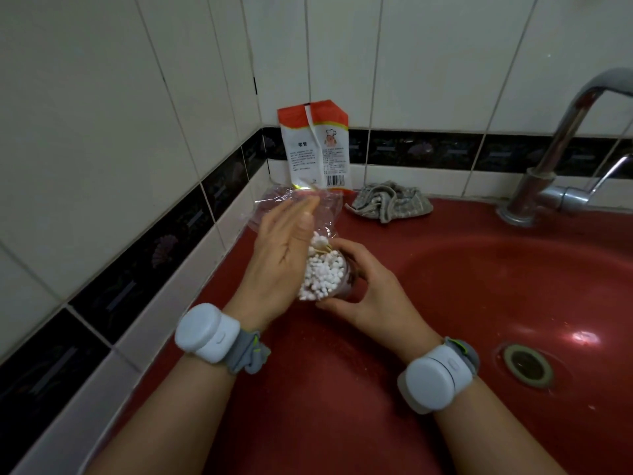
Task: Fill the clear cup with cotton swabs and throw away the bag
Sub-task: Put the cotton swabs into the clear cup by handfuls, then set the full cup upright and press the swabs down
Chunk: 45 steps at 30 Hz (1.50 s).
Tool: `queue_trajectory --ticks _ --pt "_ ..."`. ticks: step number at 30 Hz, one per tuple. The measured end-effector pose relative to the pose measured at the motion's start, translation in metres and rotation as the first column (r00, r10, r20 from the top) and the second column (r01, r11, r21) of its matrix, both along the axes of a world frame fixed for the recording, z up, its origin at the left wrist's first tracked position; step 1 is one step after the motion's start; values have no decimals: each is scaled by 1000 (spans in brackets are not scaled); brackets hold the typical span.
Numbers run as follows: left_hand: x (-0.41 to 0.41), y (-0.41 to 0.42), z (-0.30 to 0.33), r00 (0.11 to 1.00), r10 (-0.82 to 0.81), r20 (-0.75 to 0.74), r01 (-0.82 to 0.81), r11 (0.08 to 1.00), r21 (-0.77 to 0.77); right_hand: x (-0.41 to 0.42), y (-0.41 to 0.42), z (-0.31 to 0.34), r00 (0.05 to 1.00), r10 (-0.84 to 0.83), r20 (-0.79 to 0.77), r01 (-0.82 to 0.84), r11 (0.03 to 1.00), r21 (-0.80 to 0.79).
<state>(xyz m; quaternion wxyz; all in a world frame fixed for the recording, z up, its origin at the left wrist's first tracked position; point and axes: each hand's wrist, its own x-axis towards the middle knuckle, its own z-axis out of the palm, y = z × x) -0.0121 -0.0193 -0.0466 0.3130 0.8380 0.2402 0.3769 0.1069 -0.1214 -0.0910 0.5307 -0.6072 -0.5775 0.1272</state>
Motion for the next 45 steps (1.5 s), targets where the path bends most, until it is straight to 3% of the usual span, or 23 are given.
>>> queue_trajectory --ticks 2,4,8,11,22,25,28,31,35,37,39,40,41,42,45 --pt "0 3 3 982 36 187 -5 986 -164 0 0 -1 1000 -13 13 12 1000 7" --pt "-2 9 1 955 115 275 -34 959 -281 1 1 -1 999 -27 24 26 999 27" --pt "-6 6 -10 961 180 210 -56 869 -491 2 2 -1 999 -46 20 45 997 66" --pt "-4 -5 -13 971 161 177 -41 839 -542 1 3 -3 999 -31 -29 33 998 62" --pt "1 -1 -17 960 279 -4 -271 928 -256 0 4 -5 995 -9 -95 14 998 56" --pt "-5 -10 -5 922 386 15 -385 922 -23 1 4 -6 995 -4 -103 8 999 41" --pt "-9 -22 9 979 195 58 -203 951 232 0 5 -6 995 -21 -95 24 999 37" --pt "-6 -29 2 979 6 -203 67 934 351 -1 2 -3 994 -44 -101 50 997 55" --pt "-5 -22 -12 879 28 -476 174 911 375 0 0 -2 992 -54 -115 57 998 19" --pt "-7 -17 -9 866 -101 -490 229 950 210 0 0 -3 992 -62 -110 63 998 9" --pt "-9 -17 -2 929 -299 -218 278 952 -125 -2 0 0 993 -62 -101 64 998 15" --pt "-11 -16 0 949 -309 -67 288 933 -215 -2 1 0 993 -61 -105 63 998 22" --pt "-12 -16 0 961 -276 -8 268 941 -208 -2 2 0 992 -60 -112 63 998 21" --pt "-14 -16 -2 974 -222 -42 216 968 -124 -1 4 -2 990 -59 -128 61 998 14" --pt "-15 -17 -14 964 -61 -258 114 974 196 1 5 -7 973 -17 -230 13 1000 -18"
